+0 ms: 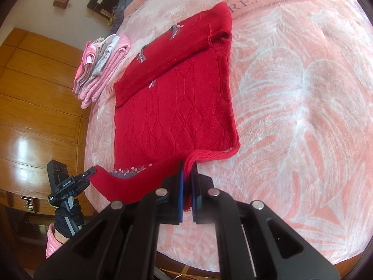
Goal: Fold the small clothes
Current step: 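Grasp the hem with both tools and lift it toward the collar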
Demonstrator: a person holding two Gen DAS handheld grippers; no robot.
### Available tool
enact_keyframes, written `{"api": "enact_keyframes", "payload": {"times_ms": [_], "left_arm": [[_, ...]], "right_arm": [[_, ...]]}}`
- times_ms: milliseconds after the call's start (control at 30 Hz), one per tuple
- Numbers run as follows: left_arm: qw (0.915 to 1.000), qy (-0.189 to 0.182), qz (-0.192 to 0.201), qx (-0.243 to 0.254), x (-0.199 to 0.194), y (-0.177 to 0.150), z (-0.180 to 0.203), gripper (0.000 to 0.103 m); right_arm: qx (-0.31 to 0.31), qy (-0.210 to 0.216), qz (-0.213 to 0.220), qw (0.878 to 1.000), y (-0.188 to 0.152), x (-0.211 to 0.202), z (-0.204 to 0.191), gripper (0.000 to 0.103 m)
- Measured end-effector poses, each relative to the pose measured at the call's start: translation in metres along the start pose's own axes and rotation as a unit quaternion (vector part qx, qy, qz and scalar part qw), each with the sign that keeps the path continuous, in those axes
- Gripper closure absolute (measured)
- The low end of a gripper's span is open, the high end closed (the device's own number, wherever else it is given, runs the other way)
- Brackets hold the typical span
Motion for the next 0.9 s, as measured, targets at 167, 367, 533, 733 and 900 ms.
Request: {"api": "enact_keyframes", "payload": {"times_ms": [167,367,533,733,900], "left_arm": [[0.9991,-0.005,0.042,0.007,-0.002,0.036,0.01,0.09],[0.9996,0.022,0.006,0.015,0.024,0.06,0.017,0.088],[0.9936,0.006,-0.112,0.017,0.064,0.018,0.018,0.067],[0.9888,0.023,-0.148,-0.004,0.088,-0.008,0.01,0.063],[0.9905,0.009,-0.137,-0.015,0.08,-0.007,0.02,0.061]], "right_arm": [[0.004,-0.006,0.001,1.0,0.028,0.007,-0.008,0.1],[-0.007,-0.028,-0.011,1.0,0.048,0.025,-0.018,0.1],[-0.019,-0.034,-0.024,0.999,0.046,0.035,-0.016,0.1],[-0.008,-0.038,-0.03,0.999,0.04,0.036,-0.005,0.1],[-0.018,-0.034,-0.025,0.999,0.037,0.031,-0.007,0.1]]}}
Point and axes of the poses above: each gripper's, at about its wrist camera, not at the fingertips, and x roughly the way its jaws point, z to its right, y to its top, the point moved 3 cm from there along x, roughly the way its jaws point, and after that the axes turned 10 degrees about -y, right-handed, at the moved point
